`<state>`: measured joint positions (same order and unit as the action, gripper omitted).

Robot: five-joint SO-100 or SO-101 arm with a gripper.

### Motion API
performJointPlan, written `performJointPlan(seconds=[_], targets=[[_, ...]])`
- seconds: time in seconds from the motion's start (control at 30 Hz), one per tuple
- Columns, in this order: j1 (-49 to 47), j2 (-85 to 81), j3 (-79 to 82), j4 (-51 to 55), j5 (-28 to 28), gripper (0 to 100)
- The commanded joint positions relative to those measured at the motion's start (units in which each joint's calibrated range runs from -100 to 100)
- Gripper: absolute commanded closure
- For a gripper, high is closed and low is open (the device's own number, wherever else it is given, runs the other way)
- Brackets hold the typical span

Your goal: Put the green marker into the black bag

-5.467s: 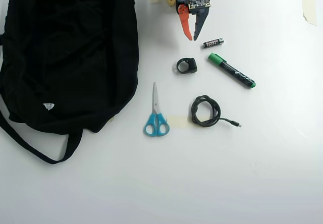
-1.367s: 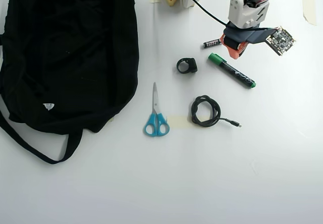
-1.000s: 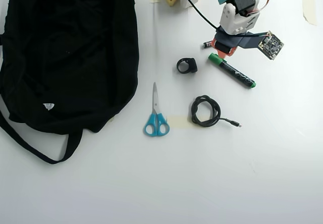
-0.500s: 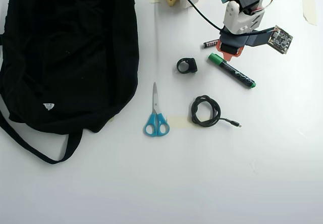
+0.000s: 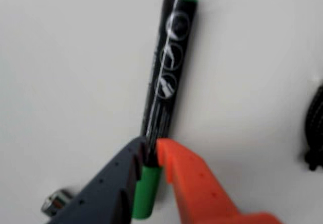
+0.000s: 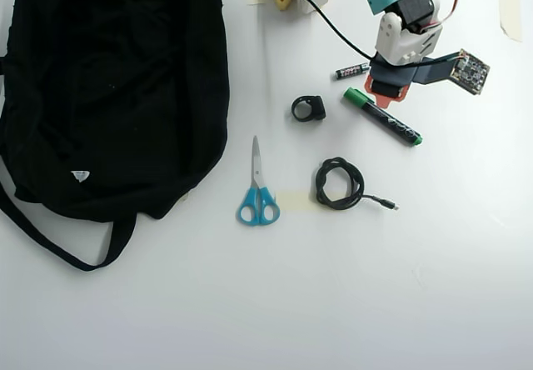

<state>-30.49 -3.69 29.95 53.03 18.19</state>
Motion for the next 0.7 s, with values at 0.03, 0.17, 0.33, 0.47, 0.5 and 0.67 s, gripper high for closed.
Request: performJointPlan(seconds=[0.03,0.17,0.33,0.47,0.5,0.67], targets=[[-1.07,-0.37,-4.62,-1.35,-0.15,97],[-1.30,-0.70,-4.98,-1.18,-0.05,90],[-1.52,-1.12,-4.71,-0.74,-0.10,76],[-1.37,-0.54,-4.17,-0.74,-1.10,72],[-1.37,-0.37,-4.17,-0.74,-1.94,72],[-2.64,-0.37,-5.42,-0.74,-6.66,72]])
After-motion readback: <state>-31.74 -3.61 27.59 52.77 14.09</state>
